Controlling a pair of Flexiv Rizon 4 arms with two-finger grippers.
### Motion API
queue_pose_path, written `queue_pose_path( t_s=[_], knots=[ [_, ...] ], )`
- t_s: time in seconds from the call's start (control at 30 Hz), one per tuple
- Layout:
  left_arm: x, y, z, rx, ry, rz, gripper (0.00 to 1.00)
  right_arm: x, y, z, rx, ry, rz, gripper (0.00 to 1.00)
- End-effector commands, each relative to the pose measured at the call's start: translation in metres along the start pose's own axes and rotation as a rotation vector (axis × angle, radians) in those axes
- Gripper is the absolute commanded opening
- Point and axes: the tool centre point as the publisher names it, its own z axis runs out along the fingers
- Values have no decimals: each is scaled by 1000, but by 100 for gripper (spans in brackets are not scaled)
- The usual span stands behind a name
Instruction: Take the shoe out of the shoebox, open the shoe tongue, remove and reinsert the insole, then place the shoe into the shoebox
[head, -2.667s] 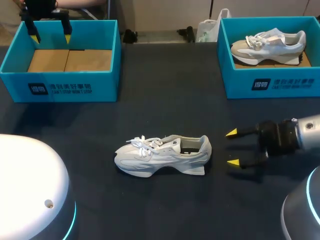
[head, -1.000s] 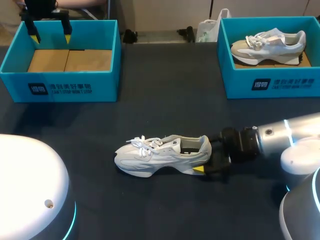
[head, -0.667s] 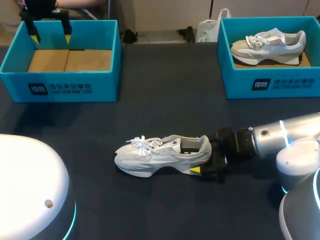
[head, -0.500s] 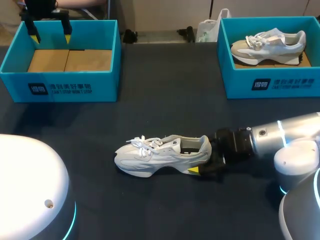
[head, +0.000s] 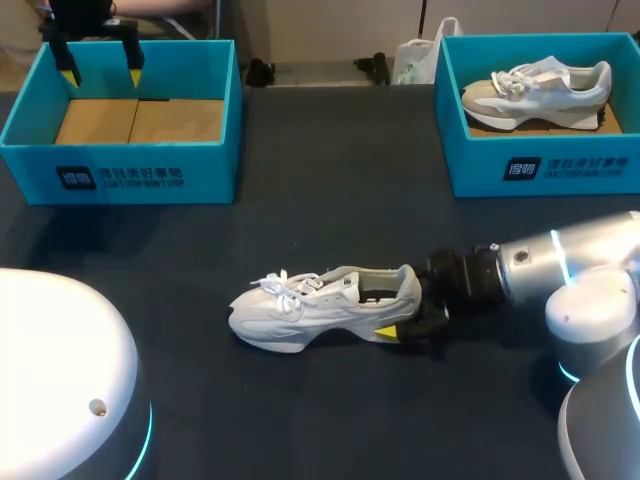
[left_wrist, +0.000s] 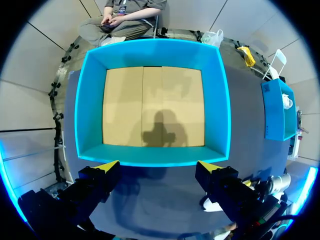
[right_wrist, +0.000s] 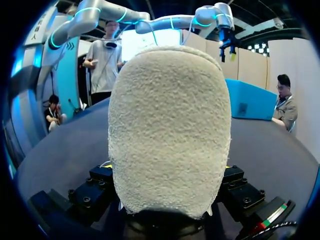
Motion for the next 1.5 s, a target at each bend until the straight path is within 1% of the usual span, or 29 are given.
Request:
queue_pose_path(
  t_s=[0.03, 0.3, 0.33, 0.37, 1.1, 1.17, 1.23, 1.27, 1.3, 1.33, 1.4, 1.5],
  knots=[
    [0, 0, 0, -1, -1, 0, 100, -7, -1, 0, 10, 10, 2, 0],
    [0, 0, 0, -1, -1, 0, 100, -6, -12, 7, -6, 21, 18, 0],
    [0, 0, 0, -1, -1, 0, 100, -7, -12, 7, 1, 40, 19, 0],
    [0, 0, 0, -1, -1, 0, 100, -7, -12, 8, 14, 32, 21, 0],
    [0, 0, 0, -1, -1, 0, 100, -7, -12, 8, 9, 32, 20, 0],
    [5, 11, 0, 11, -8, -36, 100, -7, -12, 8, 9, 32, 20, 0],
    [9, 21, 0, -5, -3, -92, 100, -7, -12, 8, 9, 32, 20, 0],
    [11, 25, 1, 13, -14, -109, 100, -7, -12, 8, 9, 32, 20, 0],
    [14, 29, 1, -8, -8, -129, 100, -7, -12, 8, 9, 32, 20, 0],
    [15, 34, 0, -9, 7, -129, 100, -7, -12, 8, 9, 32, 20, 0],
    [20, 39, 0, -33, 7, -191, 100, -7, -12, 8, 9, 32, 20, 0],
    [31, 48, 0, -16, -17, -243, 100, -7, -12, 8, 9, 32, 20, 0]
  ],
)
